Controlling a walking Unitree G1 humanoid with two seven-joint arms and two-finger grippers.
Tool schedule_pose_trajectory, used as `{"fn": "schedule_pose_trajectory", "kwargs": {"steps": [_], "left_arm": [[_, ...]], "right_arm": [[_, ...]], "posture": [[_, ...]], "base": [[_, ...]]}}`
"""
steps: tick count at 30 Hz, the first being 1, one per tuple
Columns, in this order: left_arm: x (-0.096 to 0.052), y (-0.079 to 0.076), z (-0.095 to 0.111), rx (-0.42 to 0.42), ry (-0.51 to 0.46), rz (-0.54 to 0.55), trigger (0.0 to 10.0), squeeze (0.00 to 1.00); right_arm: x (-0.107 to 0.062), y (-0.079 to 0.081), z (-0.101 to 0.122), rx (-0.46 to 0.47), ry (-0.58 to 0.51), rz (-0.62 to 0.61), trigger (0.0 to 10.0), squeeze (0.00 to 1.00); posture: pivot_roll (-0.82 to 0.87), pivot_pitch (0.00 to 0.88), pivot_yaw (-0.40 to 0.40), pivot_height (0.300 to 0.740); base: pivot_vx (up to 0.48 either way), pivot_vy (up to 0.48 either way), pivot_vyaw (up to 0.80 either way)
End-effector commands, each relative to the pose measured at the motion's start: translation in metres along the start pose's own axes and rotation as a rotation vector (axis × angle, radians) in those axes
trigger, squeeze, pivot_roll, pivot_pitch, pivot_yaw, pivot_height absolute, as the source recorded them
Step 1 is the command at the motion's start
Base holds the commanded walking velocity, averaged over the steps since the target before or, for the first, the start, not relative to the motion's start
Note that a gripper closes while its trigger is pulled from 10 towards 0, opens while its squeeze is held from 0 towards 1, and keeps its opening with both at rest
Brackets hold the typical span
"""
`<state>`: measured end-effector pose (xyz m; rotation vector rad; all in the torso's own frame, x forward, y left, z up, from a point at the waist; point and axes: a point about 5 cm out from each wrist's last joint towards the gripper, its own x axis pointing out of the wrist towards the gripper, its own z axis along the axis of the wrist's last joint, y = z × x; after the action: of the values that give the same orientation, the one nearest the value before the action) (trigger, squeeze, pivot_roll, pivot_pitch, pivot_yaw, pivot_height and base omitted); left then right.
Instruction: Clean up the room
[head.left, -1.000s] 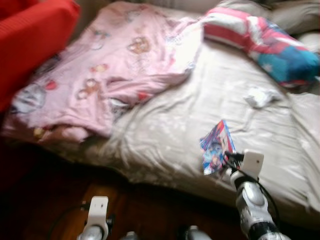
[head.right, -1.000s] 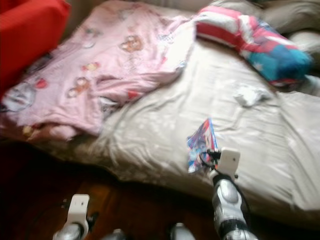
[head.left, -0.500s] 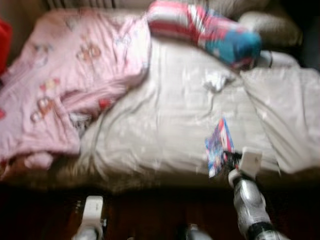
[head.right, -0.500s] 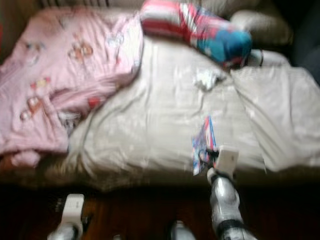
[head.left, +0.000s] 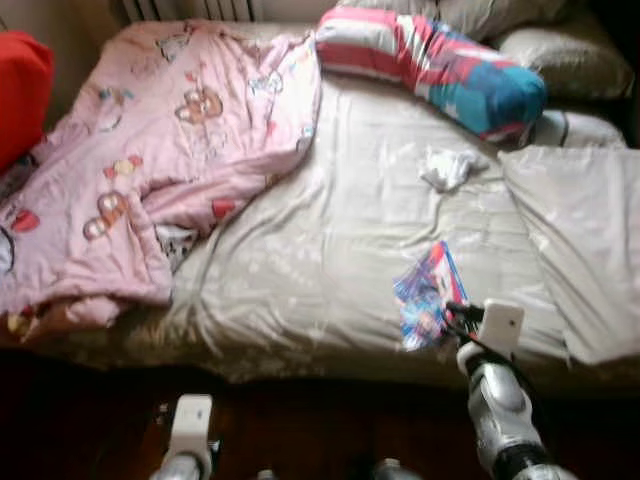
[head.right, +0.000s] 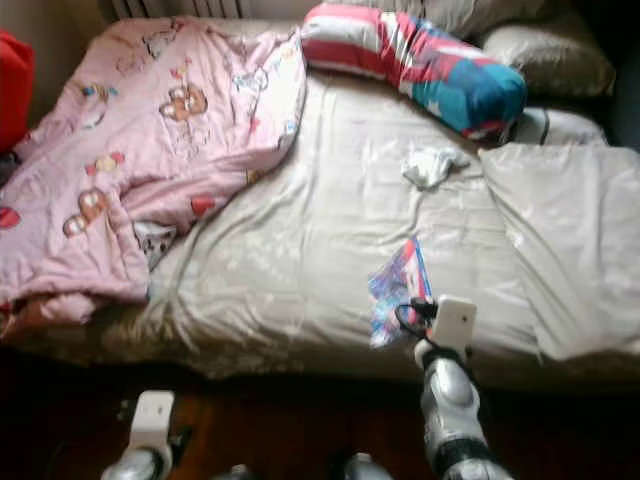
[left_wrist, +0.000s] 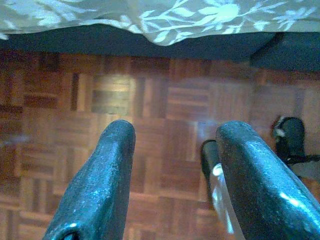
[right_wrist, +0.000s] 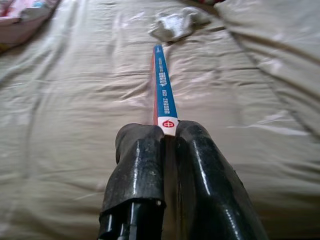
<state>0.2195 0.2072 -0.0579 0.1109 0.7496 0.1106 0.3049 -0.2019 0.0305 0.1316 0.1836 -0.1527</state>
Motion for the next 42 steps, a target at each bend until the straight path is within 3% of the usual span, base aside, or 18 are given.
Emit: {"fn": "schedule_pose_trajectory", "kwargs": {"steps": [1,15,35,42], "left_arm": [[-0.004,0.006,-0.015,0.006,0.05,0.015,10.0,0.0],[-0.004,0.006,-0.016,0.0,0.052,0.01,10.0,0.0],[-0.004,0.005,-0.014,-0.034,0.044,0.003,10.0,0.0],[-0.003,0.005,-0.013,-0.036,0.041,0.004,10.0,0.0]], "right_arm": [[0.0,0.0,0.003,0.002,-0.025,-0.003,10.0,0.0],[0.0,0.0,0.003,-0.003,-0.024,-0.005,10.0,0.0],[0.0,0.001,0.003,-0.005,-0.023,0.001,10.0,0.0],[0.0,0.013,0.004,-0.013,-0.042,0.089,10.0,0.0]], "posture": [[-0.04,0.212,0.017,0.74],[-0.04,0.212,0.017,0.74],[-0.04,0.211,0.017,0.74],[-0.04,0.209,0.018,0.74]], "base": [[0.0,-0.398,0.0],[0.0,-0.397,0.0],[0.0,0.0,0.0],[0.0,0.0,0.18]]}}
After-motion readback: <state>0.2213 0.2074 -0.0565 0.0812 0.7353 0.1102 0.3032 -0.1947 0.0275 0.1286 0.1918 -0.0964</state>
